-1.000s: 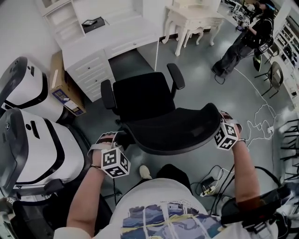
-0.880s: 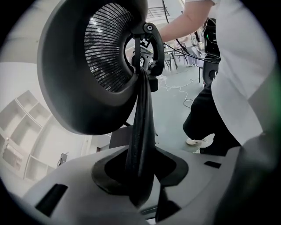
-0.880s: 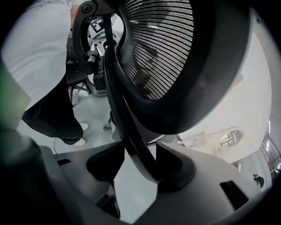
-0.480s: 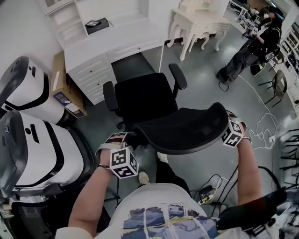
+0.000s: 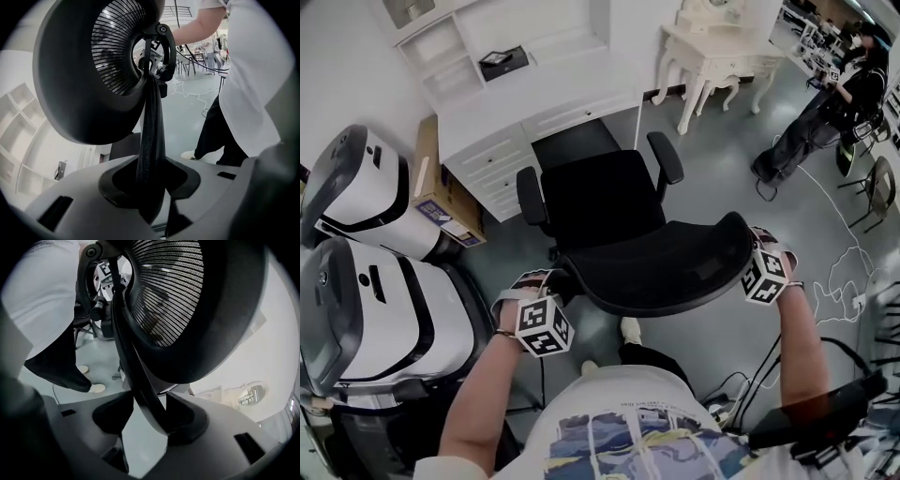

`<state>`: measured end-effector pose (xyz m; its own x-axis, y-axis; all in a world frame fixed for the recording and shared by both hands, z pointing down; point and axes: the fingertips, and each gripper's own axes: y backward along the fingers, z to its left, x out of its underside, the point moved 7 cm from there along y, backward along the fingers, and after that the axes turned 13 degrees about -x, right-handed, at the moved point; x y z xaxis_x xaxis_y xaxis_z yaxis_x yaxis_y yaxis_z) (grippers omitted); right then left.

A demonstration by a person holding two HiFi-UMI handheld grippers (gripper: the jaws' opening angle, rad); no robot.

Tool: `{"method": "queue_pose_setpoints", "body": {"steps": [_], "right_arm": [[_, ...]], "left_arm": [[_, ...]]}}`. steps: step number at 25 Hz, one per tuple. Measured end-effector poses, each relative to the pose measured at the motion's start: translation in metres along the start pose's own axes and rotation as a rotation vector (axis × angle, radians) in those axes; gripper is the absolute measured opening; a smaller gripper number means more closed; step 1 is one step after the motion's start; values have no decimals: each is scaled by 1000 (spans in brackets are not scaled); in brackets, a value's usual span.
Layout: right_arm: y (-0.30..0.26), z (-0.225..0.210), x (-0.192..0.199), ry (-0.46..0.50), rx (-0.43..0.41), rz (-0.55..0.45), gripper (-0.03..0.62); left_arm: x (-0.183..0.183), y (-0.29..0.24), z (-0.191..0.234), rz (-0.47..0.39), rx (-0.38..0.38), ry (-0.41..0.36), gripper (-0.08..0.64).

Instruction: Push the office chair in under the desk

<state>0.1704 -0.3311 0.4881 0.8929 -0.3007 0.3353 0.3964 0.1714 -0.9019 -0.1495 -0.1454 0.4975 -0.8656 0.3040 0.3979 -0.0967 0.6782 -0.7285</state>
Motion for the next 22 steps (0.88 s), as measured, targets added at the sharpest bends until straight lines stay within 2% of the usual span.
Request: {"method": "queue_pose_setpoints", "body": {"steps": [22], "right_arm": [[-39, -153, 25, 60, -11, -19, 239]], "left_arm": [[-34, -92, 89, 53, -15, 51, 123]]}}
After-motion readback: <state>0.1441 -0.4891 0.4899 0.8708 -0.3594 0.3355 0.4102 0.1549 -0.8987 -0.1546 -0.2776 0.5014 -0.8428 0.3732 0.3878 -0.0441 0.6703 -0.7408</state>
